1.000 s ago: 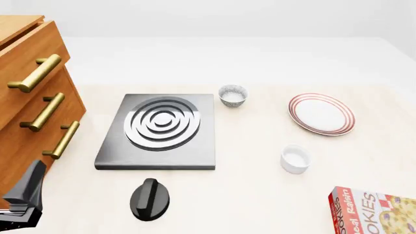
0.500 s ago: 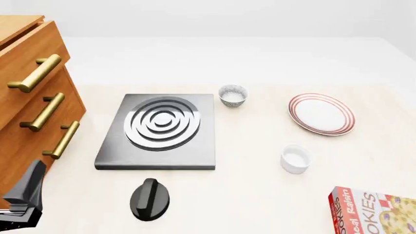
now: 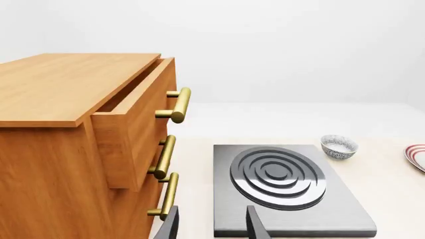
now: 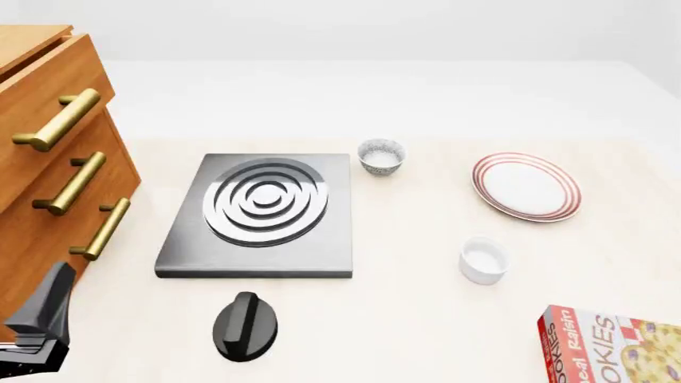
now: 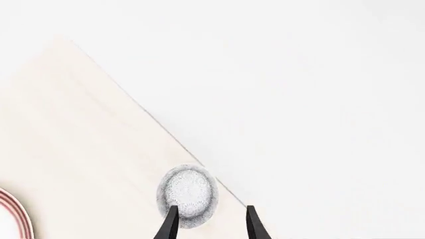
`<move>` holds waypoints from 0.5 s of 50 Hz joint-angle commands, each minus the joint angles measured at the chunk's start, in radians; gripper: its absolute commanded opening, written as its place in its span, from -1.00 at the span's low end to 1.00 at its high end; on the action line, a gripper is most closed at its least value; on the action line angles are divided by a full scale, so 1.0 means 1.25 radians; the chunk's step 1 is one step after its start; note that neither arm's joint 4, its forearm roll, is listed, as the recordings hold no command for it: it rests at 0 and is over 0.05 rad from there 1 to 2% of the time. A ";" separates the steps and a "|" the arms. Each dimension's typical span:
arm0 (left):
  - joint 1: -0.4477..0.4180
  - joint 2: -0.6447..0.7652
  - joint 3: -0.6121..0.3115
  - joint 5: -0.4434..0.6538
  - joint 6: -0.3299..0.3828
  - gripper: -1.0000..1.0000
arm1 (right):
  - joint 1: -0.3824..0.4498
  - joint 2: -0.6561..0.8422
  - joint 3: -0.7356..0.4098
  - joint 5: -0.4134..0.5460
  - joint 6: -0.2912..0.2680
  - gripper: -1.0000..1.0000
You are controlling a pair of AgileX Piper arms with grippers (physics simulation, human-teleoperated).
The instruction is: Pick the akita bowl next to the cookies box and place it on the plate.
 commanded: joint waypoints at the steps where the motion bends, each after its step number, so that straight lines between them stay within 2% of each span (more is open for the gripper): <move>1: 0.000 0.000 0.000 0.000 0.000 1.00 | 0.005 0.026 0.053 -0.055 -0.001 1.00; 25: 0.000 0.000 0.000 0.000 0.000 1.00 | 0.008 0.076 0.106 -0.119 -0.021 1.00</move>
